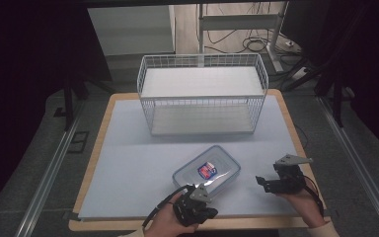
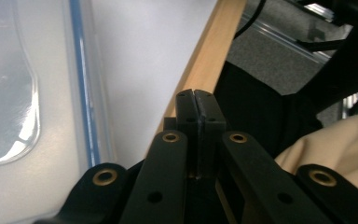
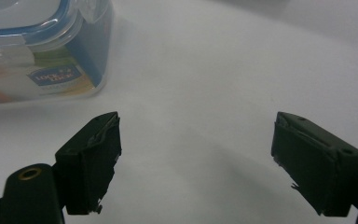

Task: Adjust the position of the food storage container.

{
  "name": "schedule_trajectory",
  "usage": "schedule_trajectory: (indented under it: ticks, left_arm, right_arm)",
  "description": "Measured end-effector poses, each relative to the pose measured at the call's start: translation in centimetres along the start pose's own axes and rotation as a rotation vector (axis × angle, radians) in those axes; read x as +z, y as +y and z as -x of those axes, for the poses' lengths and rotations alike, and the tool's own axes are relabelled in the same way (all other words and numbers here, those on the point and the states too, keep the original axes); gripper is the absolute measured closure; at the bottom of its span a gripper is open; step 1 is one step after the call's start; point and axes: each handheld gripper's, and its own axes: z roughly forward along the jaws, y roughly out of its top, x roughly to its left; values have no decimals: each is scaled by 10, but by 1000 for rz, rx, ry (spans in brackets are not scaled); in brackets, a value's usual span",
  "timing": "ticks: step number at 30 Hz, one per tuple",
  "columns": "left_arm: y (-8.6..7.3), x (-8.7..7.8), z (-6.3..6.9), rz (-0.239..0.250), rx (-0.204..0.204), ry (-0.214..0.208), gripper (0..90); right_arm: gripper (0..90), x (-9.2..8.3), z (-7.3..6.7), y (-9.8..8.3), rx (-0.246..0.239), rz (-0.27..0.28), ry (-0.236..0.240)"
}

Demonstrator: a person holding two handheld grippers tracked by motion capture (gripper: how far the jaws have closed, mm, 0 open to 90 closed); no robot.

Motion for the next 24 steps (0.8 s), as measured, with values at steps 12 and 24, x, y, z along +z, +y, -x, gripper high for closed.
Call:
schedule_trajectory:
  ticks: [12,24]
  left_arm:
    - [-5,0,-11,3,-25,47,900]
    - [-7,-2,-15,-6,-31,62,900]
  right_arm:
    - [160,0,-1,0,-1,-1,1]
    - [160,0,-1,-1,-3,-3,3]
